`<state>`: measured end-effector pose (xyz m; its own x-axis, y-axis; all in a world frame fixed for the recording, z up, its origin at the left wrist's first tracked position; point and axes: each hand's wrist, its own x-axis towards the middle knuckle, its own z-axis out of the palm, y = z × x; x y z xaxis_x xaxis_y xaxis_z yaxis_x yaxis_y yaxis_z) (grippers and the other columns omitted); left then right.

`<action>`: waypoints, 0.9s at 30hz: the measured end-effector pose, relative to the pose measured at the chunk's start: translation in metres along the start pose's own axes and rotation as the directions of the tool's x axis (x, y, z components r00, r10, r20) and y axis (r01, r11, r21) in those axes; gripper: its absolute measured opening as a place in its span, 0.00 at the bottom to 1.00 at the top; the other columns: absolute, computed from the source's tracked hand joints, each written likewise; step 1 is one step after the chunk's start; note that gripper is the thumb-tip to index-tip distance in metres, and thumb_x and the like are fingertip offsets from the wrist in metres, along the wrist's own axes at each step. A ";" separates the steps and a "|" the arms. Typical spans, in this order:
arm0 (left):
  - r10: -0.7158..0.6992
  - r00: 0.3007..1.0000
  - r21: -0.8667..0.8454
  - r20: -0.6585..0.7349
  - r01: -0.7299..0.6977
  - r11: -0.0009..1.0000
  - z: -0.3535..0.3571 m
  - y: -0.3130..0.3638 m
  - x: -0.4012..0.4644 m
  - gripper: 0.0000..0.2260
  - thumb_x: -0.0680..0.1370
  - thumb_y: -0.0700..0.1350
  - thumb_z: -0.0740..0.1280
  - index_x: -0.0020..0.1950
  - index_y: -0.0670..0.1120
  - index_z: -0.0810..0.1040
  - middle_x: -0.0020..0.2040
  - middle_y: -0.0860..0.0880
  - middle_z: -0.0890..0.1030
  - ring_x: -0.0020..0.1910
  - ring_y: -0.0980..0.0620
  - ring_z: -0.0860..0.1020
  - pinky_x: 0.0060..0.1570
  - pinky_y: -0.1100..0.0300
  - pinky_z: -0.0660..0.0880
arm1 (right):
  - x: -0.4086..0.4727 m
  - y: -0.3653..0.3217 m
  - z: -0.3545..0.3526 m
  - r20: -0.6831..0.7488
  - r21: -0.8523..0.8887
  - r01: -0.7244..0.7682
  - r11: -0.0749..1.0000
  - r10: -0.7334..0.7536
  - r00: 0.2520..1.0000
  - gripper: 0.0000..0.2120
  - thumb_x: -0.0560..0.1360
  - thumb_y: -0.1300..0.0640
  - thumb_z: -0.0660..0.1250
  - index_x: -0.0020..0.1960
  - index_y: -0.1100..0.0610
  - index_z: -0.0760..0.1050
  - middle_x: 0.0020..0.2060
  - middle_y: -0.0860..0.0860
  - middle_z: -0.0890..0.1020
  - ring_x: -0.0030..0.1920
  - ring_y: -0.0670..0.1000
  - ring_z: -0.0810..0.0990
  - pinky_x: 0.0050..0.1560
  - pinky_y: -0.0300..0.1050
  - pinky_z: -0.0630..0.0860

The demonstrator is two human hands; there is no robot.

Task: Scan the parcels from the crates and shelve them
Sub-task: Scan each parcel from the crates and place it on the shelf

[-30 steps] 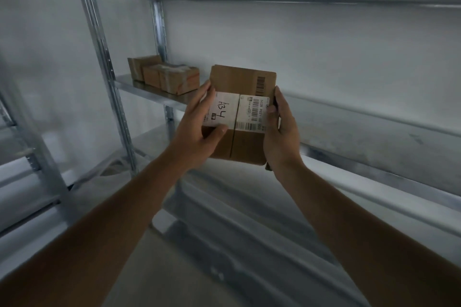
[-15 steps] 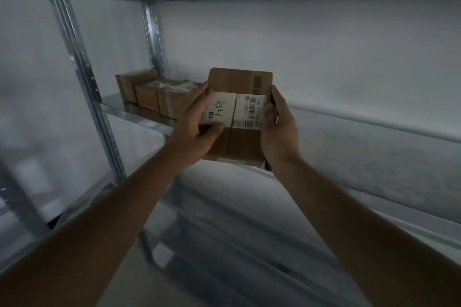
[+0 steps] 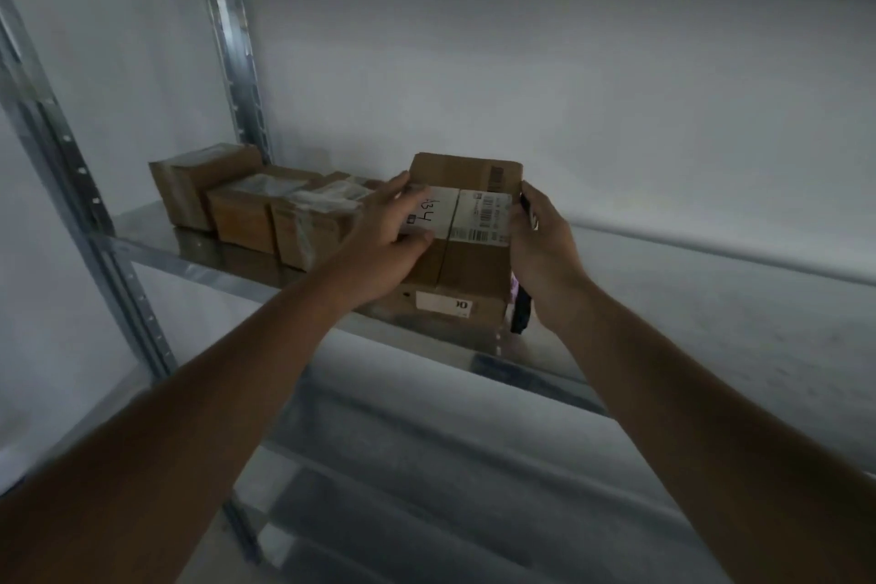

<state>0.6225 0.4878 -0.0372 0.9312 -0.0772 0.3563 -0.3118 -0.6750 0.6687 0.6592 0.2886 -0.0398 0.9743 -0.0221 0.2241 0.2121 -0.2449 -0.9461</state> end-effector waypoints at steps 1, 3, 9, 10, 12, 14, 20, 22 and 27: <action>-0.007 0.999 0.022 0.036 0.006 1.000 -0.003 -0.006 0.007 0.27 0.85 0.44 0.65 0.84 0.51 0.63 0.86 0.52 0.51 0.84 0.49 0.54 0.82 0.47 0.56 | 0.005 0.000 0.006 -0.006 -0.010 -0.020 1.000 0.020 1.000 0.13 0.89 0.55 0.55 0.66 0.42 0.74 0.54 0.42 0.82 0.57 0.44 0.81 0.47 0.35 0.77; 0.002 0.996 0.065 0.094 -0.008 0.998 -0.008 -0.016 0.018 0.26 0.85 0.47 0.64 0.83 0.53 0.63 0.86 0.52 0.51 0.84 0.46 0.54 0.82 0.38 0.54 | 0.012 -0.001 0.015 -0.025 -0.023 -0.073 0.997 0.072 0.997 0.13 0.89 0.55 0.57 0.69 0.46 0.75 0.56 0.45 0.83 0.59 0.48 0.82 0.46 0.36 0.77; 0.029 0.970 0.041 0.241 -0.040 0.998 -0.015 -0.035 0.046 0.26 0.88 0.44 0.60 0.85 0.48 0.58 0.86 0.50 0.48 0.83 0.51 0.53 0.69 0.67 0.54 | 0.028 -0.004 0.030 -0.077 -0.081 -0.238 0.968 0.232 0.970 0.13 0.87 0.60 0.59 0.66 0.48 0.77 0.53 0.46 0.84 0.54 0.45 0.82 0.46 0.39 0.77; 0.033 0.964 0.045 0.265 -0.047 0.998 -0.016 -0.036 0.050 0.25 0.88 0.44 0.59 0.85 0.47 0.58 0.87 0.50 0.46 0.84 0.50 0.51 0.69 0.64 0.53 | 0.031 -0.004 0.031 -0.088 -0.101 -0.260 0.960 0.251 0.964 0.14 0.87 0.61 0.59 0.65 0.48 0.77 0.53 0.46 0.84 0.54 0.46 0.83 0.49 0.41 0.80; 0.037 0.950 0.058 0.309 -0.058 0.997 -0.016 -0.038 0.057 0.23 0.87 0.43 0.59 0.83 0.45 0.62 0.87 0.49 0.44 0.84 0.48 0.51 0.68 0.62 0.55 | 0.036 -0.002 0.033 -0.092 -0.135 -0.295 0.946 0.284 0.954 0.16 0.85 0.62 0.59 0.66 0.50 0.79 0.56 0.49 0.85 0.57 0.51 0.84 0.59 0.47 0.82; 0.037 0.938 0.067 0.346 -0.064 0.996 -0.017 -0.039 0.063 0.22 0.87 0.42 0.58 0.82 0.45 0.64 0.87 0.49 0.43 0.84 0.49 0.52 0.70 0.61 0.57 | 0.038 -0.003 0.033 -0.092 -0.173 -0.322 0.931 0.310 0.946 0.16 0.83 0.63 0.59 0.63 0.49 0.79 0.57 0.51 0.86 0.58 0.52 0.84 0.64 0.51 0.81; -0.006 0.911 0.138 0.412 -0.056 0.989 -0.018 -0.041 0.081 0.23 0.86 0.40 0.58 0.82 0.44 0.65 0.86 0.51 0.40 0.84 0.48 0.54 0.75 0.55 0.59 | 0.043 -0.010 0.037 -0.089 -0.252 -0.367 0.895 0.357 0.930 0.14 0.83 0.63 0.61 0.61 0.52 0.80 0.57 0.54 0.85 0.59 0.55 0.84 0.68 0.54 0.79; -0.018 0.909 0.157 0.417 -0.053 0.986 -0.022 -0.042 0.083 0.21 0.86 0.39 0.59 0.79 0.42 0.67 0.86 0.51 0.39 0.81 0.48 0.60 0.72 0.53 0.64 | 0.045 -0.014 0.041 -0.092 -0.276 -0.381 0.883 0.370 0.925 0.13 0.83 0.62 0.61 0.61 0.51 0.80 0.58 0.55 0.85 0.59 0.57 0.83 0.68 0.55 0.79; -0.053 0.903 0.220 0.427 -0.046 0.975 -0.030 -0.046 0.090 0.17 0.85 0.39 0.59 0.73 0.39 0.73 0.86 0.51 0.39 0.80 0.49 0.62 0.63 0.56 0.65 | 0.050 -0.023 0.046 -0.079 -0.407 -0.390 0.826 0.393 0.916 0.15 0.85 0.60 0.62 0.69 0.55 0.78 0.62 0.57 0.82 0.61 0.57 0.80 0.68 0.51 0.77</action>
<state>0.7153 0.5341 -0.0166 0.9379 -0.3468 0.0074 -0.3054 -0.8154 0.4919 0.7064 0.3374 -0.0179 0.9699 -0.1931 -0.1485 -0.2355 -0.5880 -0.7738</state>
